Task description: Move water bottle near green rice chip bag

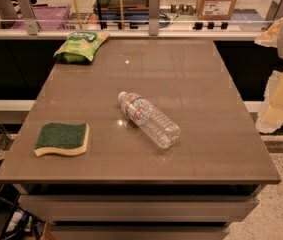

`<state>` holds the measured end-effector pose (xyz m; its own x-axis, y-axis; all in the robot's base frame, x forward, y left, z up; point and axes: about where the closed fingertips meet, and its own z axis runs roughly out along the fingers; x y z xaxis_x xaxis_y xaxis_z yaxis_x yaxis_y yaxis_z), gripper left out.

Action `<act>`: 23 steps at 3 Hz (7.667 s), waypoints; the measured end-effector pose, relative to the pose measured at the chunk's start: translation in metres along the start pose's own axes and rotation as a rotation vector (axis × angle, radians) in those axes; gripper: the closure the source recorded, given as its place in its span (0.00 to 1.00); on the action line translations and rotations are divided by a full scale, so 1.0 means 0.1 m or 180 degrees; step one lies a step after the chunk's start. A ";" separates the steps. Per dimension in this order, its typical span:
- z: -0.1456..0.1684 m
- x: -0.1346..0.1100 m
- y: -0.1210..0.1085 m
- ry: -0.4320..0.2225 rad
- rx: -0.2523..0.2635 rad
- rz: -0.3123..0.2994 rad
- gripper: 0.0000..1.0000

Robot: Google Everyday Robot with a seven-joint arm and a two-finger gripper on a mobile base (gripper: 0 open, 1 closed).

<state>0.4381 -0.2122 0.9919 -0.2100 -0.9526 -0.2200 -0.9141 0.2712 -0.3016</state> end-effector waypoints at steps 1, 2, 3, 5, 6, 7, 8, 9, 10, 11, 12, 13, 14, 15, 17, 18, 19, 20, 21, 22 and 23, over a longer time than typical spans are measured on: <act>-0.02 -0.02 -0.01 -0.0003 0.0008 0.0022 0.00; -0.06 -0.10 -0.07 -0.0069 -0.0047 0.0255 0.00; -0.13 -0.34 -0.19 -0.0195 -0.0119 0.0580 0.00; -0.13 -0.77 -0.22 -0.0165 -0.0136 0.1253 0.00; 0.02 -0.91 -0.14 0.0055 -0.0150 0.1552 0.00; 0.22 -1.04 -0.15 0.0323 -0.0182 0.1730 0.00; 0.47 -1.21 -0.19 0.0511 -0.0236 0.1822 0.00; 0.74 -1.35 -0.20 0.0626 -0.0282 0.1941 0.00; 0.96 -1.48 -0.15 0.0697 -0.0304 0.2060 0.00; 1.19 -1.57 -0.05 0.0733 -0.0326 0.2220 0.00; 1.42 -1.64 0.08 0.0759 -0.0363 0.2320 0.00; 1.65 -1.69 0.19 0.0854 -0.0395 0.2305 0.00; 1.83 -1.70 0.24 0.0891 -0.0366 0.2193 0.00; 1.96 -1.70 0.29 0.0861 -0.0355 0.2046 0.03; 1.97 -1.71 0.29 0.0844 -0.0352 0.2041 0.44; 1.97 -1.72 0.29 0.0837 -0.0350 0.2038 0.67; 1.98 -1.72 0.29 0.0830 -0.0349 0.2035 0.90; 1.98 -1.73 0.30 0.0824 -0.0348 0.2033 1.00; 1.98 -1.73 0.30 0.0824 -0.0347 0.2032 1.00; 1.90 -1.75 0.19 0.0716 -0.0266 0.2050 1.00; 1.75 -1.73 -0.01 0.0464 -0.0134 0.2096 1.00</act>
Offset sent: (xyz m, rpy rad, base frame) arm 0.0204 0.0174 0.0215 0.1494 0.0855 -0.1864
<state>0.5362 -0.0233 0.8679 -0.7699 -0.6001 -0.2172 -0.5914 0.7988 -0.1104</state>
